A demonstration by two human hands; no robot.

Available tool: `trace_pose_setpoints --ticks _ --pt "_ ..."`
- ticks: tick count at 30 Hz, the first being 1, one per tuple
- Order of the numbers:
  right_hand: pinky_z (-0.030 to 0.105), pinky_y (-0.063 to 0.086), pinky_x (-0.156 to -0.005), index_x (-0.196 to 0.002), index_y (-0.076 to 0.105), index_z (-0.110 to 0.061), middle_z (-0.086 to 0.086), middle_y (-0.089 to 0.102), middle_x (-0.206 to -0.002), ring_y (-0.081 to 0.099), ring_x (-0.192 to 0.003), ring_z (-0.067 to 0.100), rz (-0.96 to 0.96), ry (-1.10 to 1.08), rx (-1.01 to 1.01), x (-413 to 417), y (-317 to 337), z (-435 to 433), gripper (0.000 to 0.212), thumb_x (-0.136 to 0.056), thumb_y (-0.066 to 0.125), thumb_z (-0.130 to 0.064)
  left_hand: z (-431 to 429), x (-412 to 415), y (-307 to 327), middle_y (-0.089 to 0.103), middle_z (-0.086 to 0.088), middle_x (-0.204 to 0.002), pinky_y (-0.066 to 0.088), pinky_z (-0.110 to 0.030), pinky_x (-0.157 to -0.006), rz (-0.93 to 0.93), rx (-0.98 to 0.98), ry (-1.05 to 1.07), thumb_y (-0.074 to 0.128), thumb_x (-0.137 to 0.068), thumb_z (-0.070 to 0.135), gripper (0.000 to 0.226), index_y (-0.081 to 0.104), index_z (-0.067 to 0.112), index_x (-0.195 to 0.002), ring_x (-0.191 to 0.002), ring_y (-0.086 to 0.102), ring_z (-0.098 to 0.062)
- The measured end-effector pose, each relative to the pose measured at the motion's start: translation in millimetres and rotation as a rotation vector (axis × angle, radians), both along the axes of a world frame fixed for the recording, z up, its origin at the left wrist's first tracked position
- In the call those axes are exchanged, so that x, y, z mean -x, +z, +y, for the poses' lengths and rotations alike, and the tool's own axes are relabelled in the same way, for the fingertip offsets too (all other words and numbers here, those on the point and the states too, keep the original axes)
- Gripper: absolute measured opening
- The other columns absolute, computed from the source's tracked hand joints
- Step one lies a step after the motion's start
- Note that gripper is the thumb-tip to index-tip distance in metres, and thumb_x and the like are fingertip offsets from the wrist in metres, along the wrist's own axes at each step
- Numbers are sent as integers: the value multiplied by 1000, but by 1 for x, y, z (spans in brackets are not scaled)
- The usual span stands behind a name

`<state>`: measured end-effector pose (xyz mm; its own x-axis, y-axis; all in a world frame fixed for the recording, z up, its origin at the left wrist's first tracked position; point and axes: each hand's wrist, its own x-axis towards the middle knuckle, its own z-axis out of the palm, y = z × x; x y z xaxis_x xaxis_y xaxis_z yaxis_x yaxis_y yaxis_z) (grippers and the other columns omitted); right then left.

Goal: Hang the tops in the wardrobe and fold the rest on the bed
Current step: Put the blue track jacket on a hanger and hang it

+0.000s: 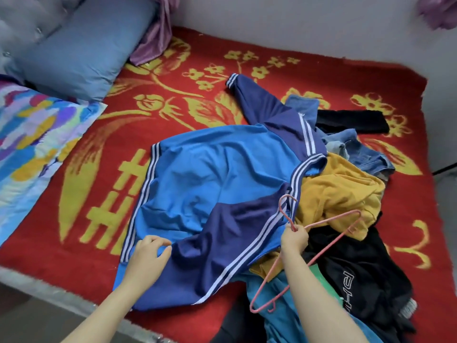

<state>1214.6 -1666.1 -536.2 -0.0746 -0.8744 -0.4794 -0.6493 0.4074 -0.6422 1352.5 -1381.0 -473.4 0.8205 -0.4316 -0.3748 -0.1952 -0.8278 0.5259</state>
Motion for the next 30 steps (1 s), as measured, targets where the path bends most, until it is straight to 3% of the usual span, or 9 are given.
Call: trace_pose_setpoints --ticks 7,11,14,16,19,22,25,27,30 --pt "34 42 -75 -74 63 -2 18 61 -80 52 -71 14 -366 -77 104 3 66 62 9 -81 65 -8 -43 10 36 52 0 -123 28 -23 -98 56 202 -167 59 -83 40 49 56 15 -125 -122 43 -20" --pt "17 33 -54 -70 54 9 6 41 -60 37 -52 4 -555 169 228 -13 139 119 20 -84 64 -1 -60 -1 76 35 9 -143 23 -24 -107 130 393 -267 61 -73 57 88 28 20 -146 -135 30 -10" --pt "16 31 -54 -64 56 0 0 45 -56 37 -54 3 -618 361 304 -27 187 162 23 -85 65 -2 -55 -22 96 41 15 -128 29 -16 -98 296 481 -320 60 -53 62 110 20 23 -148 -119 39 3" --pt "12 34 -53 -60 57 -14 -11 50 -48 43 -51 0 -659 413 316 -38 215 188 29 -85 64 -1 -39 -38 105 55 11 -113 37 -6 -82 419 590 -399 66 -59 45 95 30 19 -143 -95 52 13" --pt "10 31 -49 -63 57 7 1 47 -44 40 -46 1 -683 489 377 -61 241 227 24 -86 62 2 -10 -57 121 59 15 -65 37 -10 -53 555 751 -523 61 -76 5 28 66 19 -100 -50 48 6" --pt "10 32 -52 -62 49 4 7 44 -49 39 -49 4 -626 520 421 -81 248 251 30 -85 65 -5 23 -88 134 48 14 -52 35 -20 -55 484 886 -508 66 -66 22 11 62 23 -57 -52 41 -2" --pt "16 47 -63 -70 60 0 -3 59 -50 54 -53 2 -602 423 370 -86 245 256 31 -87 65 -25 56 -134 153 46 15 -54 33 -27 -56 265 882 -525 66 -67 29 15 61 22 -56 -56 40 -3" --pt "26 48 -51 -80 64 9 3 63 -56 57 -43 8 -559 351 323 -88 234 254 30 -87 65 -20 83 -160 174 49 2 -63 37 -32 -57 169 873 -600 66 -71 32 31 63 1 -69 -62 43 -10" --pt "27 45 -53 -82 68 -6 -6 61 -59 53 -38 4 -222 463 343 -101 208 250 15 -85 68 -21 115 -189 213 57 -4 -69 41 -24 -60 69 833 -689 66 -79 21 17 64 4 -79 -66 50 -11"
